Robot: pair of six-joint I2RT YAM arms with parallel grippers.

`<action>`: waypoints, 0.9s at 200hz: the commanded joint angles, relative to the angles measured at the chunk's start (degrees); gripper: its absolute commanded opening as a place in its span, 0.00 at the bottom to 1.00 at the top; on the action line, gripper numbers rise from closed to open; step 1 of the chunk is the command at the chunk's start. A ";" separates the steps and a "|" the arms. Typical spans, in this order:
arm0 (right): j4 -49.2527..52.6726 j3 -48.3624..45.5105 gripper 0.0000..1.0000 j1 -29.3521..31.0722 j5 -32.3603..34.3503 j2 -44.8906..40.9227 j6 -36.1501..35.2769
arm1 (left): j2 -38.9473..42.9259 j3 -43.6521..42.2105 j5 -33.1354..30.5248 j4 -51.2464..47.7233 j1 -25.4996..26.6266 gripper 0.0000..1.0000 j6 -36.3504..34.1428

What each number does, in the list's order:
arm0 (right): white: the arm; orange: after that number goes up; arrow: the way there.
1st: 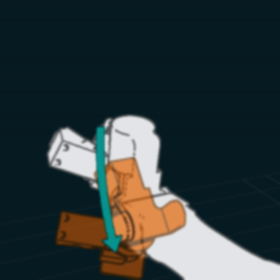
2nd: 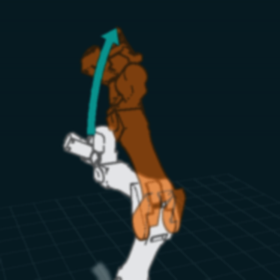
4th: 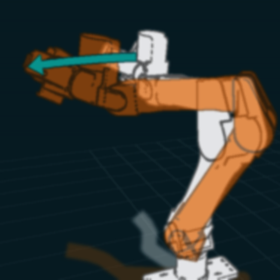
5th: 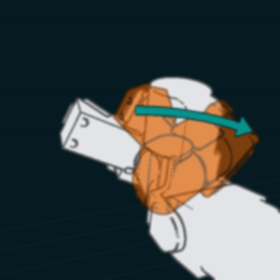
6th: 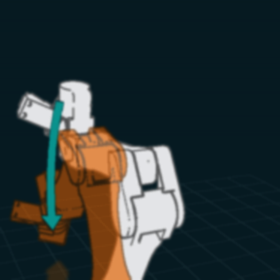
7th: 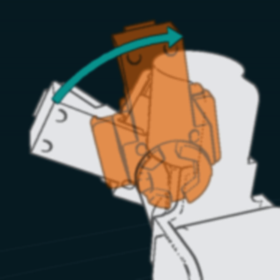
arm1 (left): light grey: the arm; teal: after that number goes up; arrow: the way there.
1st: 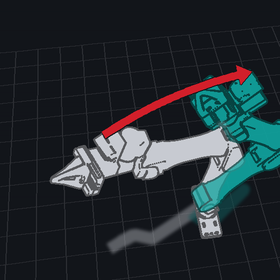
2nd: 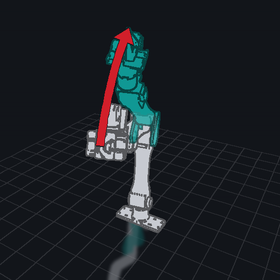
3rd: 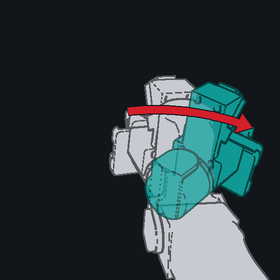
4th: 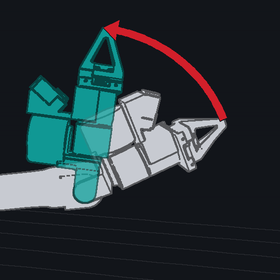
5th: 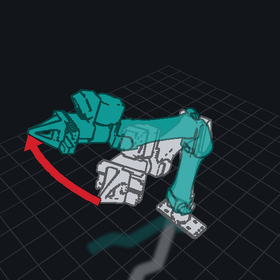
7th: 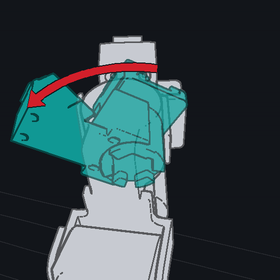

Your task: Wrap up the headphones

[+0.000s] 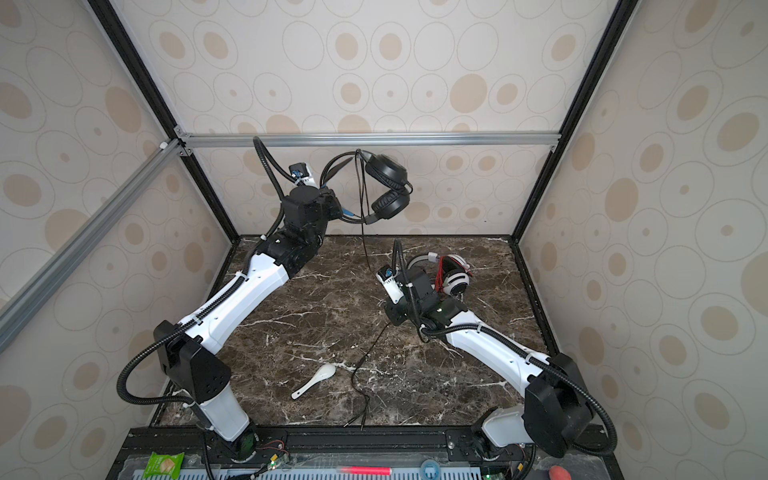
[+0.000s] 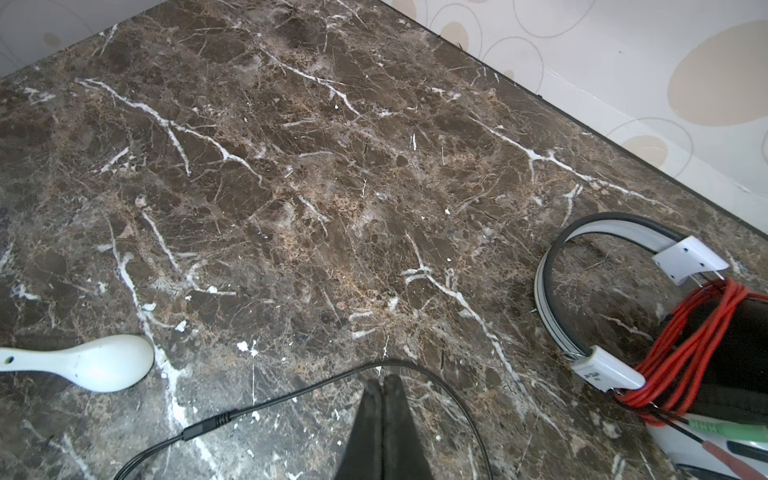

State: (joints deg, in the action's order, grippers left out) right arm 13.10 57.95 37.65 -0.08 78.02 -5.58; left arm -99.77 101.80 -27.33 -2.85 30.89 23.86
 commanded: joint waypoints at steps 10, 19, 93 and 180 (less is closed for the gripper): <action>3.62 1.81 0.00 1.53 3.41 -2.83 -2.84 | 0.58 -0.85 -3.49 2.28 -0.40 0.00 -2.94; 3.93 2.12 0.00 1.59 4.24 -3.28 -3.39 | 0.41 -1.21 -3.50 1.53 -0.40 0.00 -3.47; 7.01 7.10 0.00 1.62 9.92 -2.55 -10.53 | -2.26 3.21 2.05 -14.75 -0.40 0.00 -2.89; 13.05 15.53 0.00 1.80 13.22 -1.36 -23.01 | 4.17 -10.13 -1.73 -14.53 0.01 0.00 -12.62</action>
State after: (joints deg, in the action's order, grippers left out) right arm 22.83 70.37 38.94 11.35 75.90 -22.52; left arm -100.29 91.53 -26.83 -19.33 30.85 16.08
